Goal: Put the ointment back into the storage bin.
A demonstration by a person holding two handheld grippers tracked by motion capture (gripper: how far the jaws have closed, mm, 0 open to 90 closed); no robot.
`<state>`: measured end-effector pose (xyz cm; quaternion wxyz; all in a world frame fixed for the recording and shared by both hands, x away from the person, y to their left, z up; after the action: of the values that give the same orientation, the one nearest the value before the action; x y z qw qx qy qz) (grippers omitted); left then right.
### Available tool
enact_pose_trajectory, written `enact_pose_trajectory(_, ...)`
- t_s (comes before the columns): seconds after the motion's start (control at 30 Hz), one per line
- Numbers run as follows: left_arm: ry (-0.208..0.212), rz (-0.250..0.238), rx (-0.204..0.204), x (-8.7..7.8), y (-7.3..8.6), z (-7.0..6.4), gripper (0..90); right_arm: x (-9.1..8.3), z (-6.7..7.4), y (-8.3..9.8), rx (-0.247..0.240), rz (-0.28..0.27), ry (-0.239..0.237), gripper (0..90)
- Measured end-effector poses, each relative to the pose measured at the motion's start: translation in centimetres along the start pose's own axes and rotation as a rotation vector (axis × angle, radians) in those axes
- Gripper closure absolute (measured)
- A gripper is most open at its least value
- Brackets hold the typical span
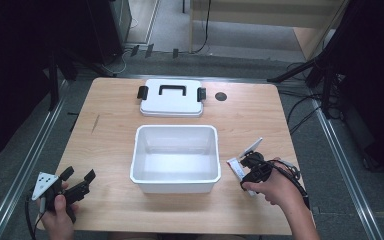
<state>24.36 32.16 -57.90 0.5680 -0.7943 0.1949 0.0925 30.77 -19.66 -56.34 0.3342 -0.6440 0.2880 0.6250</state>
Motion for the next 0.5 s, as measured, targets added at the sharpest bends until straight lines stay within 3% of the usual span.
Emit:
enact_pose_trajectory(0.17, 0.001, 0.002, -0.001, 0.0, 0.0, 0.0, 16.8, 0.5, 0.2, -0.8, -0.003, 0.006, 0.01, 52.9)
enact_pose_trajectory(0.37, 0.002, 0.003, -0.002, 0.1, 0.0, 0.0, 16.7, 1.0, 0.4, -1.5, 0.032, 0.02, 0.01, 59.5)
enact_pose_trajectory(0.5, 0.002, 0.004, -0.002, 0.1, 0.0, 0.0, 16.7, 1.4, 0.3, -1.7, 0.023, 0.023, 0.015, 61.0)
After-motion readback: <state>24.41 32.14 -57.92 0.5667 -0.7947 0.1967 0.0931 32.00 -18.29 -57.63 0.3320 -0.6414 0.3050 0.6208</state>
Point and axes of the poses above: each handheld gripper's, and its own axes: x roughly forward along the jaws, y roughly out of its underside, z roughly to its left, the point moved 7 cm from there along x, roughly forward along the jaws, and after that the axes turned 7 degrees about -x, right-handed, at the moved point
